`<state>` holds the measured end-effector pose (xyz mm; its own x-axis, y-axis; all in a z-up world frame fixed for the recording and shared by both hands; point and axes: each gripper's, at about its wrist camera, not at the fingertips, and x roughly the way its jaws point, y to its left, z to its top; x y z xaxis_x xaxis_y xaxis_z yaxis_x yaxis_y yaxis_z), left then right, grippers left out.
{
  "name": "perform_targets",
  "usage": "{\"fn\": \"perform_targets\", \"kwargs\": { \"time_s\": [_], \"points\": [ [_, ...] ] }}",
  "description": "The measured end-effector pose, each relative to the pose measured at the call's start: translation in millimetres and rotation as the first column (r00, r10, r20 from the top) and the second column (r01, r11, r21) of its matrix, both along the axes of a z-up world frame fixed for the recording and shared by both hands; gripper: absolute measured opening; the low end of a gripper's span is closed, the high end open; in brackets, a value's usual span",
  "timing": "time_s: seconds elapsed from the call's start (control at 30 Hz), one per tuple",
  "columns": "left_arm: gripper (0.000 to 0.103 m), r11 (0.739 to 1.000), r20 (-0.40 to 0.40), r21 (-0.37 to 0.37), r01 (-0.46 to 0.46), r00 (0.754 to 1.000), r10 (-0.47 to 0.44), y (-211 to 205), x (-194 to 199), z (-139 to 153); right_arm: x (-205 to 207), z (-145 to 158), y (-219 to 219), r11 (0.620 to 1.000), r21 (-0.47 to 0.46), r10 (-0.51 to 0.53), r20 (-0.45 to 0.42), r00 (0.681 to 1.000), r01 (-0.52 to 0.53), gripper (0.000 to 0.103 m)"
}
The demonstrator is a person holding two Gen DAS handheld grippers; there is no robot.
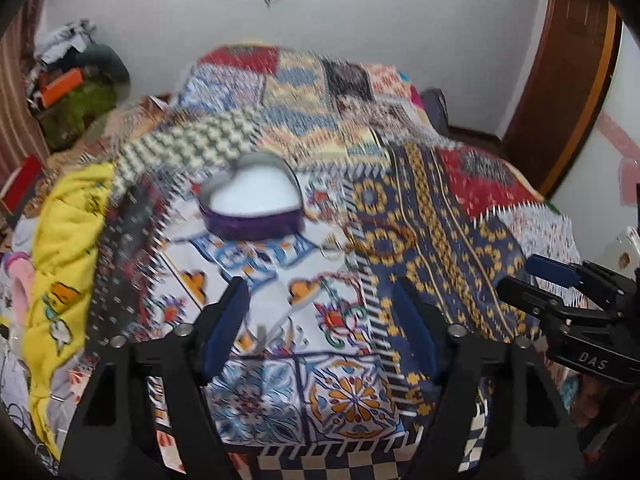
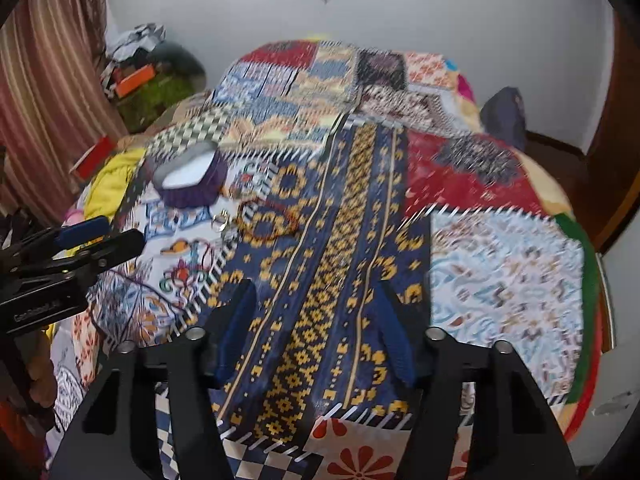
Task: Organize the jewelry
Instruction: 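Lower the left tool onto a small silver earring and close it, then carry the earring in the left tool over the purple heart tin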
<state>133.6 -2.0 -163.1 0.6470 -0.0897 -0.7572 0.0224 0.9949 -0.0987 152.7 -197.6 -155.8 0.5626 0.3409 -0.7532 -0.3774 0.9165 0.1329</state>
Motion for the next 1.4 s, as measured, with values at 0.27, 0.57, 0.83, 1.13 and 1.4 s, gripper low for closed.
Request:
{"fn": "perform_targets", "kwargs": {
  "time_s": [0.27,0.57,0.83,1.13,1.4],
  "points": [
    [0.045,0.991,-0.106,-0.08,0.111,0.987,-0.119,-24.0,7.0,-28.8,6.7,-15.5,-6.3,1.0,0.008,0.018,-0.072,0.997,-0.017,0.044],
    [0.03,0.968,-0.156,-0.135,0.211,0.96,-0.231,-50.3,16.3,-45.1,11.4,-16.5,-18.6,0.999,0.038,0.006,-0.097,0.995,-0.002,0.036],
    [0.019,0.963,-0.171,-0.146,0.224,0.953,-0.248,-58.8,28.4,-56.7,19.3,-17.9,-14.9,0.999,0.046,0.023,-0.097,0.995,-0.018,0.029],
    [0.009,0.966,-0.154,-0.139,0.218,0.959,-0.238,-59.5,38.6,-56.8,41.5,-23.3,-7.4,0.998,0.047,0.042,-0.1,0.994,-0.037,0.028],
    [0.009,0.973,-0.102,-0.143,0.181,0.975,-0.197,-49.3,52.9,-44.1,62.6,-40.2,2.8,0.999,0.012,0.031,-0.126,0.991,-0.03,0.019]
  ]
}}
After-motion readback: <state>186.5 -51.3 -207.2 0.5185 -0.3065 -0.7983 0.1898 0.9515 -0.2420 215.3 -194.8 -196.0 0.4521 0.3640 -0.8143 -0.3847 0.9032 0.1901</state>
